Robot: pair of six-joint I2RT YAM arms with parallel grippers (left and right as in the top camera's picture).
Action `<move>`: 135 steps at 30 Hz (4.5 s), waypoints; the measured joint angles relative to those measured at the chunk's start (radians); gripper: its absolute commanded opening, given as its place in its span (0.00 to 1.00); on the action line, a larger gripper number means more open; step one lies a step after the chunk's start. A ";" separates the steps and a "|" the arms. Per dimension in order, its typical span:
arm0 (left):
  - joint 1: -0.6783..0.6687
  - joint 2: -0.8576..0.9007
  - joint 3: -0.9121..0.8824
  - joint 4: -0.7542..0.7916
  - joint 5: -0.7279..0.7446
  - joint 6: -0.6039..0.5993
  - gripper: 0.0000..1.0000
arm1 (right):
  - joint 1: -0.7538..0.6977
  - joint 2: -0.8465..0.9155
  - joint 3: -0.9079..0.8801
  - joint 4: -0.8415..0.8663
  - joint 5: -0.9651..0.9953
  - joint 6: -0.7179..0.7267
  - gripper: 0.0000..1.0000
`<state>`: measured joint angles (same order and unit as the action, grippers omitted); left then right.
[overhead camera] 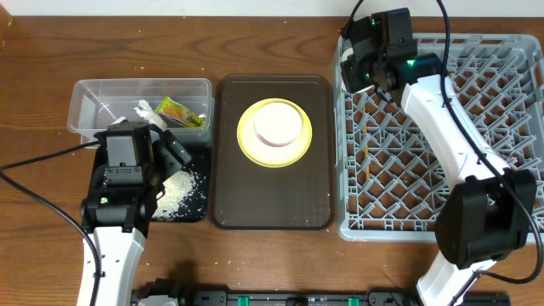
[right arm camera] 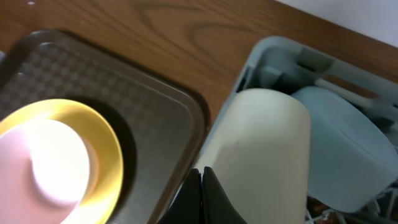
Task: Sort waste into correct bins and load items into the dishwasher rack
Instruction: 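Set the white cup upright in the rack's back row and release, then move the right gripper left and lower it over the pink plate, then grip the pink plate's edge with the right gripper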
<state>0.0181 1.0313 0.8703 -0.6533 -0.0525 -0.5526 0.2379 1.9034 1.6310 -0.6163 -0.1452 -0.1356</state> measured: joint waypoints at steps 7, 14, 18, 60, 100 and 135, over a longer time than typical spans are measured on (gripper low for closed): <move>0.000 0.000 0.000 0.000 0.000 0.000 0.95 | -0.003 0.004 0.000 -0.047 0.027 0.009 0.01; 0.000 0.000 0.000 0.000 0.000 0.000 0.95 | -0.005 0.004 0.000 -0.106 0.053 0.015 0.01; 0.000 0.000 0.000 0.000 0.000 0.000 0.95 | -0.006 0.004 0.000 -0.139 0.060 0.016 0.01; 0.000 0.000 0.000 0.000 0.000 0.000 0.95 | 0.509 -0.006 -0.156 0.036 0.127 0.023 0.24; 0.000 0.000 0.000 0.000 0.000 0.000 0.95 | 0.509 0.006 -0.454 0.433 0.168 -0.024 0.02; 0.000 0.000 0.000 0.000 0.000 0.000 0.95 | 0.509 0.021 -0.454 0.378 0.168 -0.032 0.01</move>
<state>0.0181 1.0317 0.8703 -0.6533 -0.0521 -0.5522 0.7464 1.9240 1.1770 -0.2382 0.0231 -0.1673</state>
